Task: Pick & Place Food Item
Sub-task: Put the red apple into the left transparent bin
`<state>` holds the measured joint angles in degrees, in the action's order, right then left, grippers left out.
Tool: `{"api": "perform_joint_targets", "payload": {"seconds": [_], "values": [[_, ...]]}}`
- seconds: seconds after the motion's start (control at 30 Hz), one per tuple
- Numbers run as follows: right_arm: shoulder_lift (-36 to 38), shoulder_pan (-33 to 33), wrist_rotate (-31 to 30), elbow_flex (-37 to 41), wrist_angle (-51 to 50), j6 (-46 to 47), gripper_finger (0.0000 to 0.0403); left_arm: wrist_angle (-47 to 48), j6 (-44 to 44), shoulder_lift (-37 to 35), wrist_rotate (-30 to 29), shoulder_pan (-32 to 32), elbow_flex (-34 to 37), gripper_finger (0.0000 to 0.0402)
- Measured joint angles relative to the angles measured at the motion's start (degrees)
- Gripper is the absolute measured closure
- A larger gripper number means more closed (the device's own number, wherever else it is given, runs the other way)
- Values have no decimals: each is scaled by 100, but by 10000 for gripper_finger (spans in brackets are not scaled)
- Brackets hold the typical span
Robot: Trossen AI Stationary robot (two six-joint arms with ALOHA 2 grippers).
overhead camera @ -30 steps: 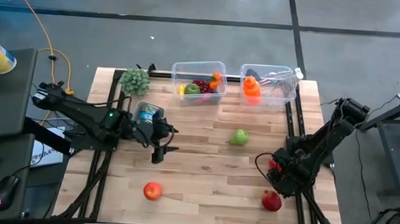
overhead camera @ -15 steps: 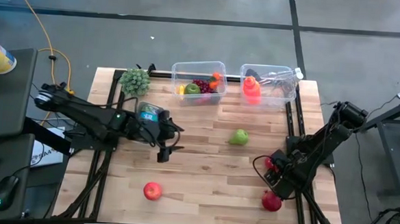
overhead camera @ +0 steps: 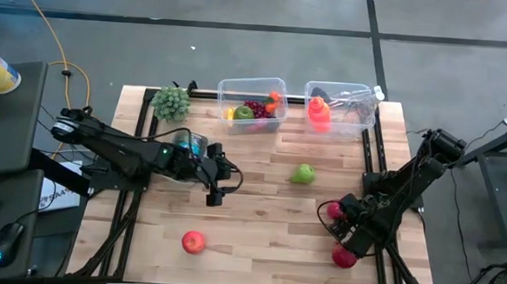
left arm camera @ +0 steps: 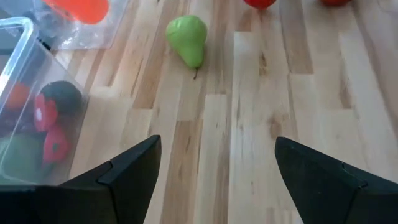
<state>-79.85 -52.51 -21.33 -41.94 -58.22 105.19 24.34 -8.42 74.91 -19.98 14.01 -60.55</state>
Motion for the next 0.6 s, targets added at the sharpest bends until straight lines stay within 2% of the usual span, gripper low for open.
{"api": "perform_joint_targets", "payload": {"seconds": [0.13,0.27,0.43,0.6], "values": [[0,117,-730,-244,296,-359,159,-31,1,0,177,2,0,96],[0,459,-1438,-475,866,-1396,159,-22,40,-2,192,4,0,96],[0,1338,-1713,-749,1949,-3488,164,733,-733,-166,302,34,0,96],[0,2349,-1684,-876,3630,-6102,163,1424,-1079,-357,329,181,0,96]]}}
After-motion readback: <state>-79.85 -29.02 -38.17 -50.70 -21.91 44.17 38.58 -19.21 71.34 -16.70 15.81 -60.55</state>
